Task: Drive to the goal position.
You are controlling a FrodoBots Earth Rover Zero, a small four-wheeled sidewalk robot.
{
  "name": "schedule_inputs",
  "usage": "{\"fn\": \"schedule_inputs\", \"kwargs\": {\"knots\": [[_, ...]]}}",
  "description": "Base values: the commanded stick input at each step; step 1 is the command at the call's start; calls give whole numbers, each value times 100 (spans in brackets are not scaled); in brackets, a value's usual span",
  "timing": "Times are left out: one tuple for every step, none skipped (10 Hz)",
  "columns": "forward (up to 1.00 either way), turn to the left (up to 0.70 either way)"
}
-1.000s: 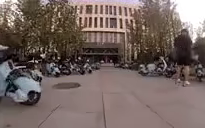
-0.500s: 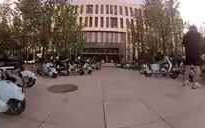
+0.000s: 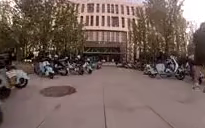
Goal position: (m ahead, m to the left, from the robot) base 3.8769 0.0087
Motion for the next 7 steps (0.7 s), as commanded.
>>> {"fn": "schedule_inputs", "kwargs": {"knots": [[70, 0], [70, 0], [70, 3], [70, 10], [70, 14], [70, 14], [70, 14]]}}
